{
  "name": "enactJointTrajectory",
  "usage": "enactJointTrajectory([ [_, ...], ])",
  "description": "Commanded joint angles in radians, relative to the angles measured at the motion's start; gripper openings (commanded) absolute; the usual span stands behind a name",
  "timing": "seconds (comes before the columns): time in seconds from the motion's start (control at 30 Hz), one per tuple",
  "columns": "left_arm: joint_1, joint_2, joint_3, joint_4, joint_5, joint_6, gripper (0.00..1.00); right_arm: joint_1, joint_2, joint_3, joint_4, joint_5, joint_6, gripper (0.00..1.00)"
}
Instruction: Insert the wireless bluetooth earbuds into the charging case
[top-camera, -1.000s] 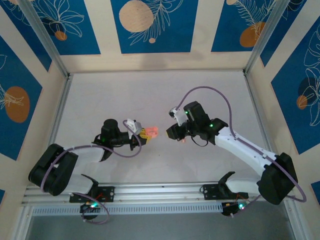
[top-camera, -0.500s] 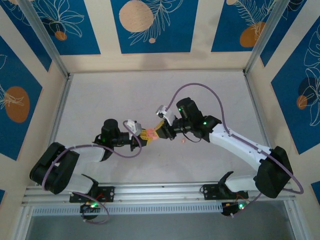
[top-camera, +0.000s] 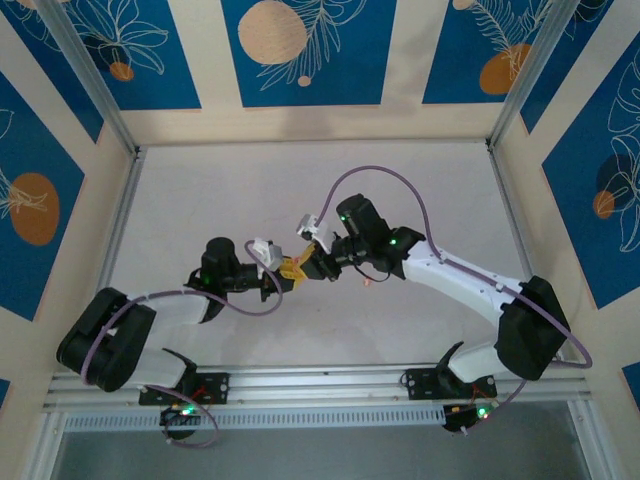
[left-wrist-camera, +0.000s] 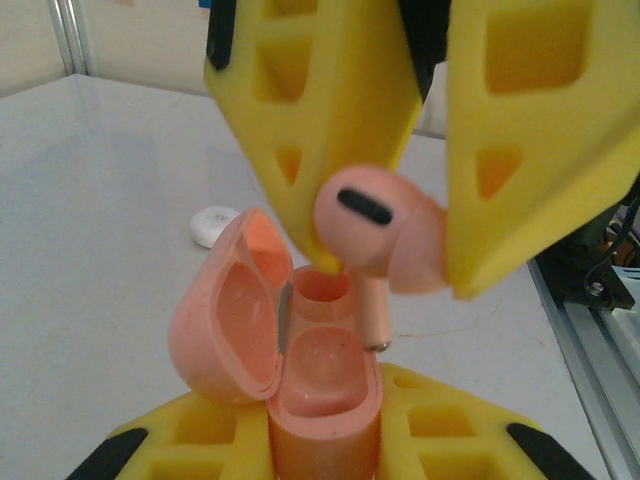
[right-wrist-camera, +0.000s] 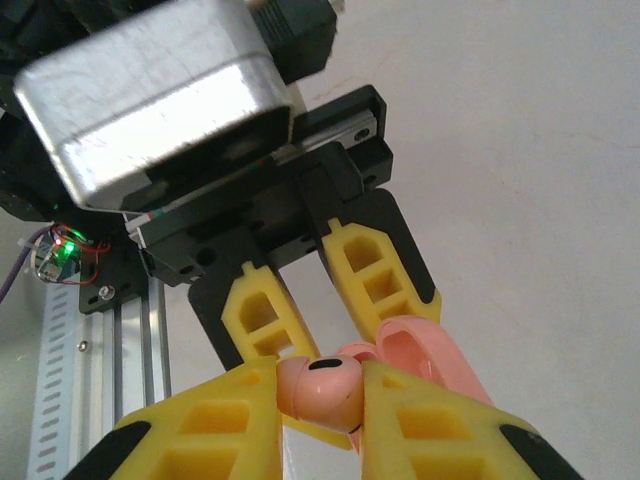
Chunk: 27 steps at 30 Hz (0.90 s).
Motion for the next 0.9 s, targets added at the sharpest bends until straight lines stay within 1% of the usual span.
enactJointTrajectory([
  [0.0,-0.014,-0.022,0.029,0.022,0.040,-0.012,0.22,0.008,0.018,0.036,-0.012,0.005,-0.032,0.22],
  [0.2,-0.014,-0.035,0.029,0.029,0.042,-0.024,0.22,0.014,0.032,0.041,-0.020,0.022,-0.038,0.22],
  [0.47,-0.016,-0.049,0.032,0.030,0.042,-0.030,0.22,0.021,0.052,0.041,0.006,-0.012,-0.033,0.21],
  [0.7,-0.015,-0.067,0.033,0.017,0.039,-0.029,0.22,0.025,0.077,0.052,-0.051,-0.021,-0.065,0.22],
  [0.77,-0.015,-0.070,0.033,0.012,0.039,-0.026,0.22,0.024,0.077,0.054,-0.060,-0.015,-0.063,0.26],
  [0.87,-0.015,-0.071,0.033,0.009,0.036,-0.023,0.22,0.023,0.061,0.054,-0.048,-0.003,-0.047,0.41],
])
